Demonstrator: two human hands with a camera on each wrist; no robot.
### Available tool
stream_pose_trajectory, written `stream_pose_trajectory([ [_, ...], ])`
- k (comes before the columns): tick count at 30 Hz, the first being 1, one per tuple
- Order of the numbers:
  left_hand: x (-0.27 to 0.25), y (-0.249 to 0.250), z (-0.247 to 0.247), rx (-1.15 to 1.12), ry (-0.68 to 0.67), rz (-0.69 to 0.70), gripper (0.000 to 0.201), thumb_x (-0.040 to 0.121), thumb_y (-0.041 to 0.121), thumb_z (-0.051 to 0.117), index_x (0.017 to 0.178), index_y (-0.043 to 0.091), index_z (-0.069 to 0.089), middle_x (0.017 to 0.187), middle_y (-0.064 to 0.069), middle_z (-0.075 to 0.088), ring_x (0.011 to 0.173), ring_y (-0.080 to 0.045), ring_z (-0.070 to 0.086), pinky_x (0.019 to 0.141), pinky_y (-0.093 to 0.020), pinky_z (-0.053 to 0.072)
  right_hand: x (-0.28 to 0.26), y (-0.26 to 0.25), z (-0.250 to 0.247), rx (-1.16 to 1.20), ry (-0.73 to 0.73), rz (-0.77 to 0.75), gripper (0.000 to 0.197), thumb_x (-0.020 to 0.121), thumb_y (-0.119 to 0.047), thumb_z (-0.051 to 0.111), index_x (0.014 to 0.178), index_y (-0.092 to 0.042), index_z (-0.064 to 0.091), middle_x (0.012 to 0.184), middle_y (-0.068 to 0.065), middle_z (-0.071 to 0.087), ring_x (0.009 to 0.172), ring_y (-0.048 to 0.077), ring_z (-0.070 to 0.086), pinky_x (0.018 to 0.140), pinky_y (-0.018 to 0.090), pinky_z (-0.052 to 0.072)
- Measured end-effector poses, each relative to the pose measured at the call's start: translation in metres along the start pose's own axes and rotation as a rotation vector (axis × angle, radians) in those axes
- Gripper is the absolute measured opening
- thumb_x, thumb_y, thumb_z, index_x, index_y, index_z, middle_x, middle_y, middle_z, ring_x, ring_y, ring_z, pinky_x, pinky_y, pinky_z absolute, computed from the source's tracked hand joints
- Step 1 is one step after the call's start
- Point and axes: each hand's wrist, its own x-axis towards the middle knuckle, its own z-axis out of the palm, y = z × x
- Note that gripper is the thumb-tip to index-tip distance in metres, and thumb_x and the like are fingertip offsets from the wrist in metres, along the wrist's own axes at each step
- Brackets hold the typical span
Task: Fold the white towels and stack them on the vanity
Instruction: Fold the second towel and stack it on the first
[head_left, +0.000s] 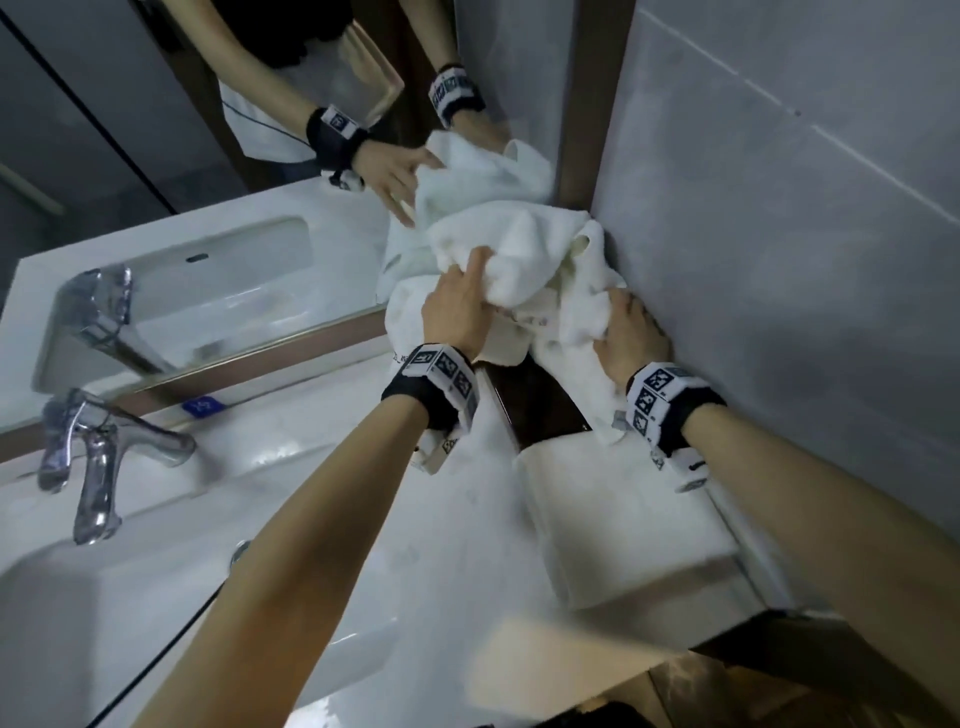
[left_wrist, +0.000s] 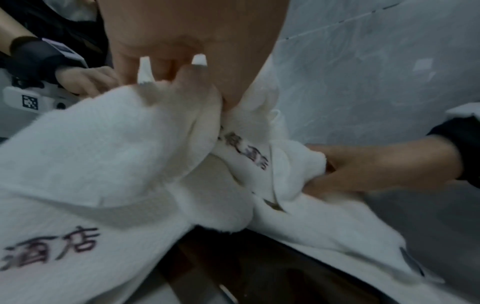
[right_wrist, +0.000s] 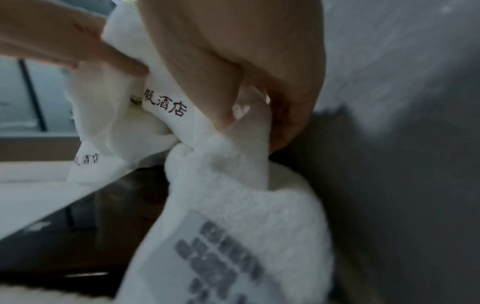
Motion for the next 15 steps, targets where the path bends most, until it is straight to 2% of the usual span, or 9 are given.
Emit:
stream_pose_trajectory([
  [2, -0.003, -0.017, -0.010, -0.099, 0.089, -0.062, 0.044, 0.086, 0.013, 0.042, 0.129, 0.020, 0.037, 0.113, -0.016, 0.058, 0.100, -0.037, 0.059, 0.080, -0.049, 0.049, 0.006, 0.001, -0.006, -0.002, 0.052, -0.017, 0.050, 0.088, -0.011, 0.056, 0.133, -0.008, 0.036, 0.134, 0.021, 0.046, 0.120, 0.037, 0.049, 0.093, 0.046, 0.044],
  [4, -0.008, -0.036, -0.021, -0.221, 0.177, -0.162, 0.042, 0.088, 0.010, 0.040, 0.129, 0.014, 0.037, 0.119, -0.017, 0.058, 0.104, -0.036, 0.058, 0.083, -0.049, 0.048, 0.010, -0.001, -0.011, 0.019, 0.099, -0.033, 0.051, 0.087, -0.007, 0.056, 0.134, -0.010, 0.035, 0.132, 0.022, 0.044, 0.115, 0.041, 0.049, 0.091, 0.048, 0.044],
  [6, -0.017, -0.050, -0.033, -0.328, 0.268, -0.232, 0.036, 0.090, 0.011, 0.039, 0.125, 0.007, 0.038, 0.115, -0.018, 0.060, 0.101, -0.036, 0.059, 0.078, -0.040, 0.046, 0.012, -0.005, -0.014, -0.011, 0.129, -0.083, 0.053, 0.085, 0.000, 0.055, 0.133, -0.012, 0.036, 0.128, 0.022, 0.042, 0.114, 0.042, 0.046, 0.091, 0.049, 0.043],
  [8, -0.028, -0.059, -0.045, -0.400, 0.360, -0.287, 0.030, 0.091, 0.010, 0.037, 0.120, 0.003, 0.039, 0.108, -0.018, 0.063, 0.096, -0.036, 0.060, 0.070, -0.032, 0.038, 0.014, -0.010, -0.017, -0.051, 0.129, -0.113, 0.055, 0.084, 0.004, 0.053, 0.133, -0.012, 0.036, 0.128, 0.023, 0.041, 0.116, 0.041, 0.042, 0.093, 0.050, 0.042],
  [11, -0.044, -0.064, -0.063, -0.469, 0.458, -0.352, 0.030, 0.092, 0.009, 0.035, 0.121, 0.001, 0.038, 0.110, -0.016, 0.063, 0.096, -0.031, 0.059, 0.073, -0.026, 0.036, 0.013, -0.017, -0.022, -0.062, 0.115, -0.138, 0.059, 0.084, 0.005, 0.050, 0.138, -0.012, 0.033, 0.130, 0.024, 0.039, 0.119, 0.041, 0.039, 0.094, 0.051, 0.039],
  [14, -0.057, -0.066, -0.079, -0.538, 0.542, -0.393, 0.033, 0.090, 0.004, 0.038, 0.122, 0.001, 0.039, 0.104, -0.006, 0.058, 0.091, -0.019, 0.052, 0.069, -0.019, 0.033, 0.010, -0.022, -0.029, 0.063, 0.104, -0.155, 0.061, 0.086, 0.001, 0.049, 0.141, -0.015, 0.031, 0.134, 0.025, 0.042, 0.122, 0.041, 0.041, 0.102, 0.048, 0.036],
  [15, -0.061, -0.066, -0.084, -0.573, 0.565, -0.423, 0.032, 0.089, 0.004, 0.039, 0.121, 0.001, 0.041, 0.102, -0.003, 0.055, 0.091, -0.018, 0.050, 0.069, -0.019, 0.033, 0.009, -0.024, -0.031, 0.159, 0.127, -0.142, 0.057, 0.086, -0.003, 0.049, 0.139, -0.017, 0.033, 0.132, 0.023, 0.046, 0.121, 0.040, 0.045, 0.100, 0.046, 0.039],
])
